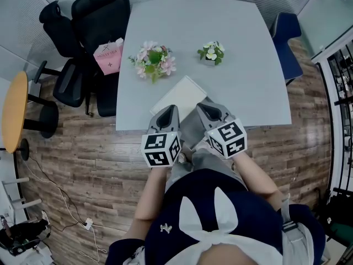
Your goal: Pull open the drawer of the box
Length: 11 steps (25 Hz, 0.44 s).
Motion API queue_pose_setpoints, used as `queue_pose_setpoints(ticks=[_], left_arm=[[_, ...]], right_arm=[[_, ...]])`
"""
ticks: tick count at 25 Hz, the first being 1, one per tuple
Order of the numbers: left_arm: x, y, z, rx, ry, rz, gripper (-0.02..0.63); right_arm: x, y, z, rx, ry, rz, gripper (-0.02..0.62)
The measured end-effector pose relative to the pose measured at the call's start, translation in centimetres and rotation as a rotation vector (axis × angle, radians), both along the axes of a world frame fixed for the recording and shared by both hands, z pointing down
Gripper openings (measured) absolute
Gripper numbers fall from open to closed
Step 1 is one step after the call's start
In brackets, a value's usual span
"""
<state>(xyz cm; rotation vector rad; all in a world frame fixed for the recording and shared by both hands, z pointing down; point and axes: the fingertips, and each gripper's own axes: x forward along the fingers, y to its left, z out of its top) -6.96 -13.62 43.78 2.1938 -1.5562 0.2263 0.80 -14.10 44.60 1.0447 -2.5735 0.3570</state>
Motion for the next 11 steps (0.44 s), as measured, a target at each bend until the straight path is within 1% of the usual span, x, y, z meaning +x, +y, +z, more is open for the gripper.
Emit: queue_pose_setpoints(ticks=[11], left_arm=[[-0.14, -0.26, 0.29, -0.012, 0.0, -0.008, 0.026]], right_arm=[[-0.41, -0.16, 0.24, -0.016, 0.018, -0.03, 0.002]])
